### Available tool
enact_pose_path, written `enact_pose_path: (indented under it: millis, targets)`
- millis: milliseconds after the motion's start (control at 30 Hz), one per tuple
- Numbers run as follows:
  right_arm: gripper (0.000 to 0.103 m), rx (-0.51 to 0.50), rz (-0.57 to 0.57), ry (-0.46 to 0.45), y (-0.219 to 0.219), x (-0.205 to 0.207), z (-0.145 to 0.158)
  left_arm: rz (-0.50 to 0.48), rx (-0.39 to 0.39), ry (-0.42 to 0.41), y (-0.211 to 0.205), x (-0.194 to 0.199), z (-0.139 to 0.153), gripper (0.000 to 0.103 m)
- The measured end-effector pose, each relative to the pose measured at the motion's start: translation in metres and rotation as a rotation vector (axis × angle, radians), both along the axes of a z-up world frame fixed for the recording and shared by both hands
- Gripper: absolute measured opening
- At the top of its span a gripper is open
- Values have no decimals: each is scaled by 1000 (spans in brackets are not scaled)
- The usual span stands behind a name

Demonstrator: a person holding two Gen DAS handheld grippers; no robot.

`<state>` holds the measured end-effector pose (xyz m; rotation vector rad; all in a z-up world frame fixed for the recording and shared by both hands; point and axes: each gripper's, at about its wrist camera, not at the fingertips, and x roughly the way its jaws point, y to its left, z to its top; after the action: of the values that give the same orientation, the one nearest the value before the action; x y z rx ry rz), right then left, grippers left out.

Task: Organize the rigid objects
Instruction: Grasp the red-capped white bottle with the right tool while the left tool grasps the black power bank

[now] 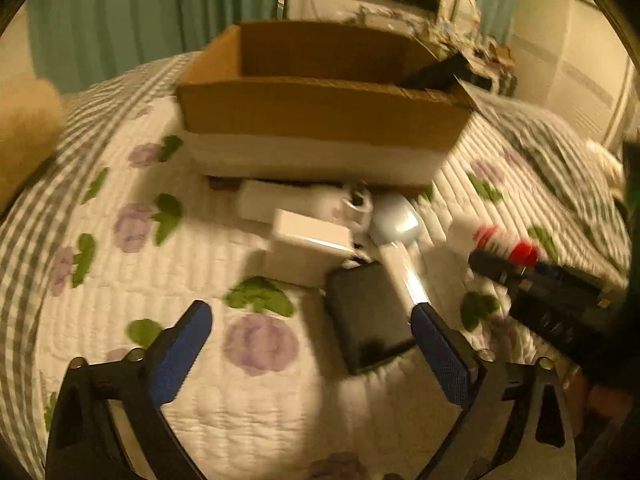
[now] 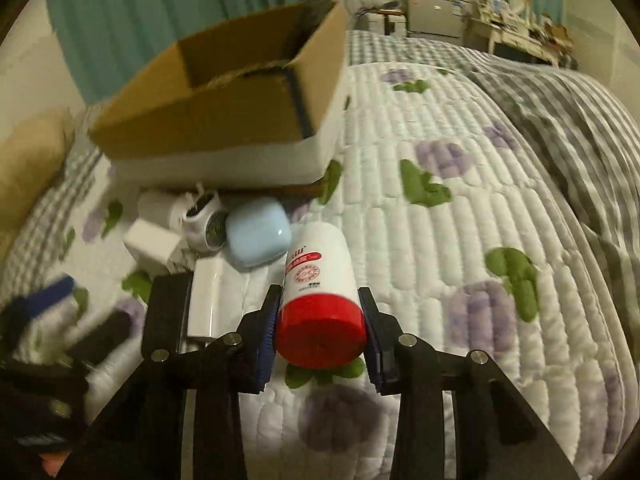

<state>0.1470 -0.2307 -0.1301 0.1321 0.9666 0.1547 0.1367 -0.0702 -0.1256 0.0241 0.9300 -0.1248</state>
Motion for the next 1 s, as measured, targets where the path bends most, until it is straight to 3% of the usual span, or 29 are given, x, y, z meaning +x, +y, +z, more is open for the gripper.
enact_pose_path:
  millis: [67,167,300,400,500,600,667,800,1000]
  targets:
    - [36,12,-18,-13,-6,-3,4,-22,24,29,-8,3,-9,86]
    - [36,19,-25,-17,-9,-1,5,-30,-12,47,-12,8,-13,80]
    - [36,11,-16,-15,-5,1,9,2,27,40,-6,15,-8,65]
    - [36,-2,-9,-19,0,5,11,20,-20,86,-1,18,-10,64]
    - [36,-15,-4,-34,3,5,13,-35,-69,115,-13,13,-12,64]
    - [36,-19,-4,-37,4,4,14,-69,-33,145,-26,10,-23,64]
    - [36,-14,-8,-36,2,4,14,-53,-49,175,-24,13,-31,63]
    - [36,-8,-9,-36,1,4,14,-29,-122,170,-8,17,-27,50]
    - [36,-16,2,-33,4,4,14,-40,-101,158,-11,20,-24,49]
